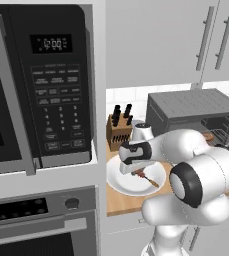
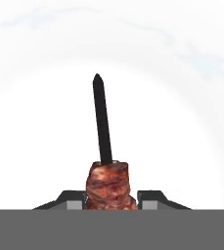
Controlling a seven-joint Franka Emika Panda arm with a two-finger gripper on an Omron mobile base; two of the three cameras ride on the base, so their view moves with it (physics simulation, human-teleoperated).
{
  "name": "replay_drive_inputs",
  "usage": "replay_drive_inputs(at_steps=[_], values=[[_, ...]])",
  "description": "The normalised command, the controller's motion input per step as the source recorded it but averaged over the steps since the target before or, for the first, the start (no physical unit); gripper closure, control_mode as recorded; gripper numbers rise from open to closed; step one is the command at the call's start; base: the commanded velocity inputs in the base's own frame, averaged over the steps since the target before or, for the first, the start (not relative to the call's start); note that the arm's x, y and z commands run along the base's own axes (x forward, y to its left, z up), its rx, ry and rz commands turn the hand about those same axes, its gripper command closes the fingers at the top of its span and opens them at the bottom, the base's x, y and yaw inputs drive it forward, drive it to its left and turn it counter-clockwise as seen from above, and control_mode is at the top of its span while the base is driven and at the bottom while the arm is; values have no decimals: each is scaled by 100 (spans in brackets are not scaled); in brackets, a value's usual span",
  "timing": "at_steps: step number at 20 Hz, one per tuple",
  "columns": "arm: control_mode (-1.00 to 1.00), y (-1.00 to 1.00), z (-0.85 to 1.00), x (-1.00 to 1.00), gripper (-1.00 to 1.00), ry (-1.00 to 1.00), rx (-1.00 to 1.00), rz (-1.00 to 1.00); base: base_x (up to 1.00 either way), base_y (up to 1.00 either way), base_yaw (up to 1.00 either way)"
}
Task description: Pick up the kebab skewer and baguette bread, and place them inside the toaster oven. Close the toaster oven door and start by setting the timer.
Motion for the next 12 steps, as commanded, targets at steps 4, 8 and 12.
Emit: replay_drive_inputs(at_steps=[4,8,12], values=[[-100,-7,33,-12,100,-2,0,11,0,0,0],[-100,0,74,-23,100,-2,0,18,0,0,0],[-100,-2,91,-41,100,-2,0,18,0,0,0]])
